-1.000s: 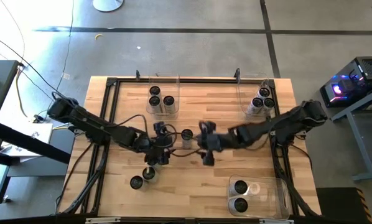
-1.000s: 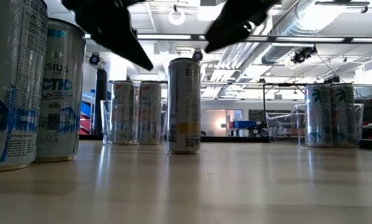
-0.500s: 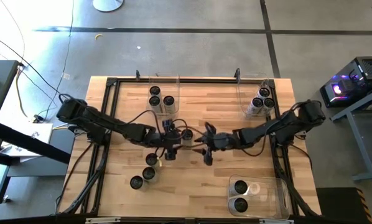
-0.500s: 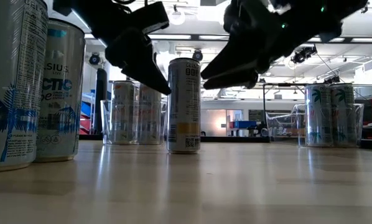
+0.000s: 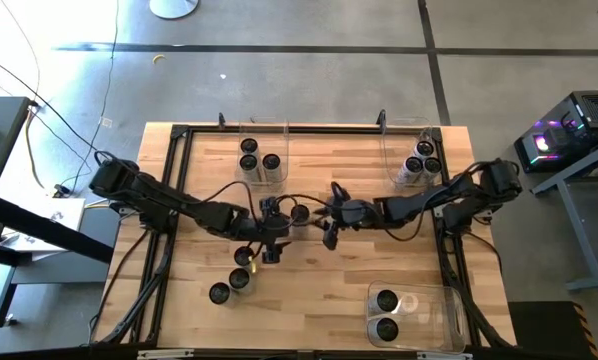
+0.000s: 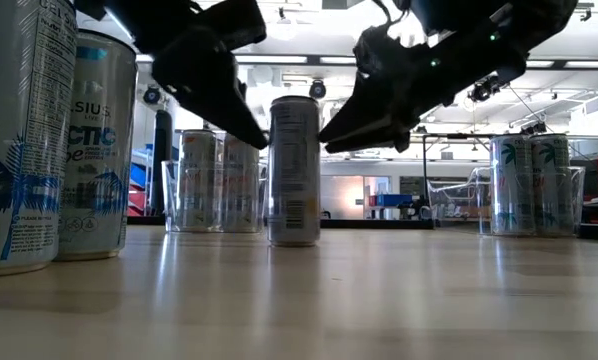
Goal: Sort soda cans
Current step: Put the white/yellow soda can into the top left transparent bin
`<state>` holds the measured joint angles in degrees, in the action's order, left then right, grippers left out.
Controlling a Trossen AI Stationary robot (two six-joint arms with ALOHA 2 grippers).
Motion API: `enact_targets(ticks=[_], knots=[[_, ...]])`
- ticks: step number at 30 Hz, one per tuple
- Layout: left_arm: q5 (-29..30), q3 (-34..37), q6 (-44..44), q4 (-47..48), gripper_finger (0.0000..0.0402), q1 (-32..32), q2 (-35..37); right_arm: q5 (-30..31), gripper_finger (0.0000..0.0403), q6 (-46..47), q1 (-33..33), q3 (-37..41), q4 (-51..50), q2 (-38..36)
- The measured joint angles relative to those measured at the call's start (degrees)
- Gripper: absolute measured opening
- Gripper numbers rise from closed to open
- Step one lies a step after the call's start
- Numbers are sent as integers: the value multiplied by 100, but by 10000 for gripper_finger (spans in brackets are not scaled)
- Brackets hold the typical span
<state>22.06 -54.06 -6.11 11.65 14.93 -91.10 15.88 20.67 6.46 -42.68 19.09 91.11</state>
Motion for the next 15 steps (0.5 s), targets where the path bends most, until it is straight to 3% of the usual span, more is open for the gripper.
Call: enact_targets(ticks=[7, 15], knots=[[391, 0, -369, 543, 323, 42, -5, 157, 146, 563, -91, 0, -480, -8], [385, 2, 399, -68, 323, -290, -304, -1074, 146, -73, -27, -2, 37, 253]])
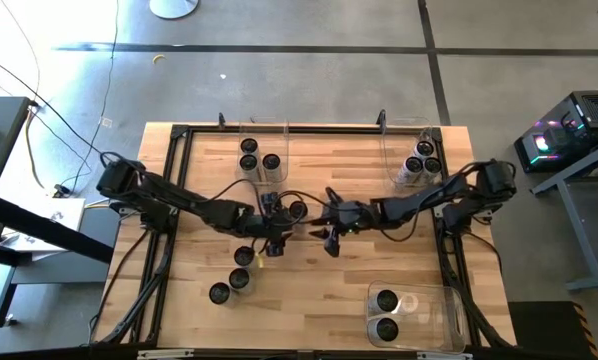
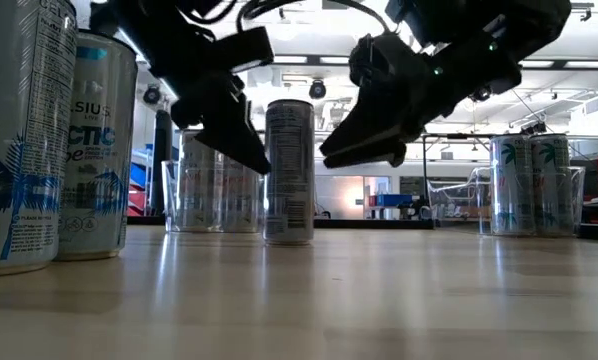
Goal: Sort soda cans
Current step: Put the white/yellow soda can into the top left transparent bin
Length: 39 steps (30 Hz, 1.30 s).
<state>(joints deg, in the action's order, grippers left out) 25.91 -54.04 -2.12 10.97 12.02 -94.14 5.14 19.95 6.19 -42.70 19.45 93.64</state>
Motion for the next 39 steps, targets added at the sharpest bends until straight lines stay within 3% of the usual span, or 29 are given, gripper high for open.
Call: enact_targets(ticks=[4, 9, 14, 17, 20, 22, 29, 39], knots=[[-10, 0, 173, -178, 323, 18, -112, 246, 146, -77, 3, 0, 202, 178], [-9, 2, -93, 239, 323, 284, -31, 1139, 146, -36, -52, -2, -261, 158], [312, 0, -391, 601, 323, 593, 145, 1471, 146, 388, -172, -3, -694, -6], [423, 3, -401, 736, 323, 540, 199, 582, 146, 226, -221, -2, -664, -78], [37, 201, -58, 99, 323, 258, 203, -741, 146, 61, -203, -4, -347, -39], [-97, 354, 225, -436, 323, 77, 203, -1042, 146, 57, -167, -4, -175, 18], [-402, 654, 878, -1450, 323, -201, 200, -302, 146, 60, -150, -4, 129, 119], [-208, 655, 555, -670, 323, 95, 307, 708, 146, 130, -211, -2, -224, 56]])
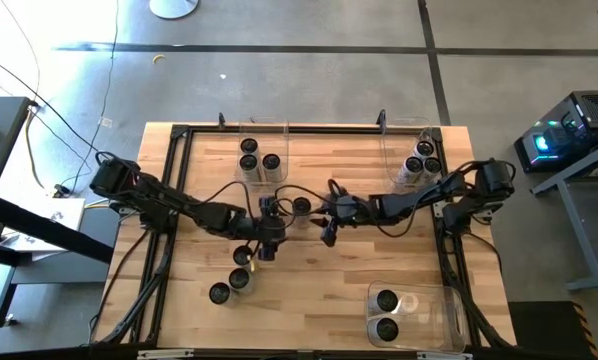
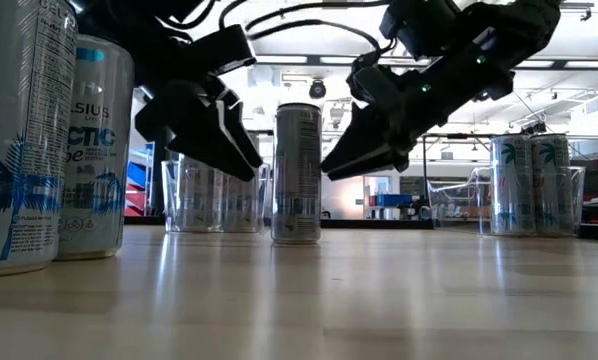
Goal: Sort soda cans
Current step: Put the white/yellow soda can into the top left transparent bin
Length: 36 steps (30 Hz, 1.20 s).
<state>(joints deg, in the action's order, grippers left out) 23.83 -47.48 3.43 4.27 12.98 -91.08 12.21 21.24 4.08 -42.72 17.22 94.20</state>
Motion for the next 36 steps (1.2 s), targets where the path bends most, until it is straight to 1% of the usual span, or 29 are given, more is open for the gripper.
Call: enact_targets(ticks=[4, 6, 7, 10, 13, 15, 17, 19, 22, 25, 27, 29, 32, 34, 36], knots=[[220, -2, -220, 146, 323, 165, 42, 242, 146, 271, 6, 0, -554, -255], [390, -2, -267, 203, 323, 188, 38, 211, 146, 340, 4, 0, -632, -320], [360, -2, -261, 176, 323, 148, 38, 42, 146, 307, -2, 0, -604, -326], [-49, -4, -111, -55, 323, -122, 1, -638, 146, 199, 4, -4, -179, -261], [-105, -9, 121, -438, 323, -356, -88, -994, 146, 157, 10, -9, 29, -92], [-323, -7, 313, -559, 323, -490, -149, -1137, 146, 94, 4, -4, 86, 18], [-694, -9, 444, -767, 323, -592, -213, -1092, 146, 82, 4, -4, 127, 80], [-890, -4, 486, -766, 323, -632, -242, -786, 146, 80, 15, -4, 84, 108], [-934, -4, 439, -682, 323, -574, -242, -376, 146, 78, 7, -4, -44, 95], [-1043, -4, 341, -586, 323, -415, -242, -312, 146, 88, -35, -2, -258, 11], [-1049, -4, 238, -447, 323, -293, -242, -295, 146, 158, -60, -2, -610, -112], [-932, -7, 106, -363, 323, -169, -244, -178, 146, 316, -73, -2, -926, -250], [-395, -7, -145, -47, 323, -23, -244, 167, 146, 442, -73, 0, -1255, -435], [3, -7, -337, 257, 323, 41, -236, 233, 146, 434, -55, 0, -1198, -496], [282, -7, -522, 546, 323, 73, -175, 155, 146, 444, -22, 0, -1003, -493]])
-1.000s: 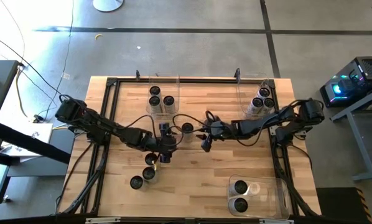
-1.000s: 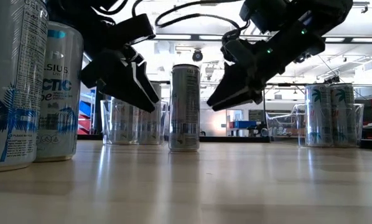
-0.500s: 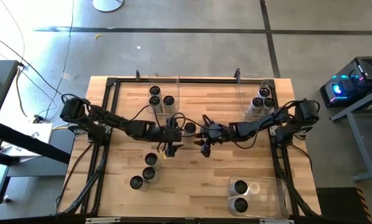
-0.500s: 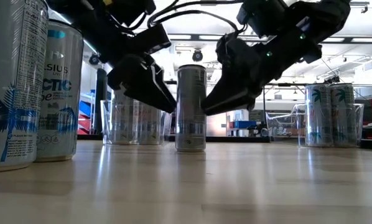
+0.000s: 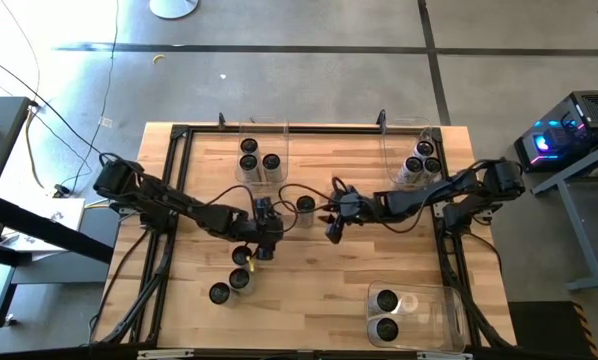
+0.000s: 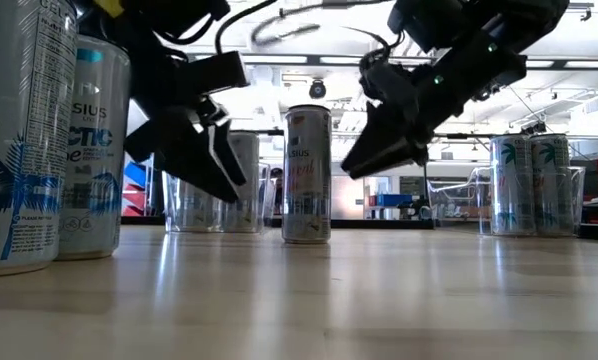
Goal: Sort soda cans
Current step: Put the white/yellow soda can into the top left transparent bin
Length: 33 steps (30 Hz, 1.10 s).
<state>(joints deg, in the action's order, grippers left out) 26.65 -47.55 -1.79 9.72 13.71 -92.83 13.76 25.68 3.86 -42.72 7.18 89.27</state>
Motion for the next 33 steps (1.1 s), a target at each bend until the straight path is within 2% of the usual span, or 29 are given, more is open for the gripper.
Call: enact_targets(ticks=[3, 6, 14, 17, 21, 27, 33], knots=[[242, 2, -203, 192, 323, 1, 148, -337, 147, -199, 39, 0, 203, 36], [234, 2, -190, 123, 323, -1, 192, -355, 161, -361, 16, 0, 202, 36], [228, 2, 200, -534, 323, -168, 99, -354, 278, -913, -11, 0, 170, 38], [221, -2, 340, -950, 323, -297, -17, -268, 304, -919, -13, 10, 171, 77], [208, 0, 547, -1265, 323, -409, -178, -220, 311, -831, -13, 15, 300, 131], [-201, -2, 578, -1699, 323, -526, -476, -146, 312, -1413, -13, 15, 1032, 361], [-246, 2, 505, -1714, 323, -448, -524, 250, 312, -1421, -22, 15, 1266, 380]])
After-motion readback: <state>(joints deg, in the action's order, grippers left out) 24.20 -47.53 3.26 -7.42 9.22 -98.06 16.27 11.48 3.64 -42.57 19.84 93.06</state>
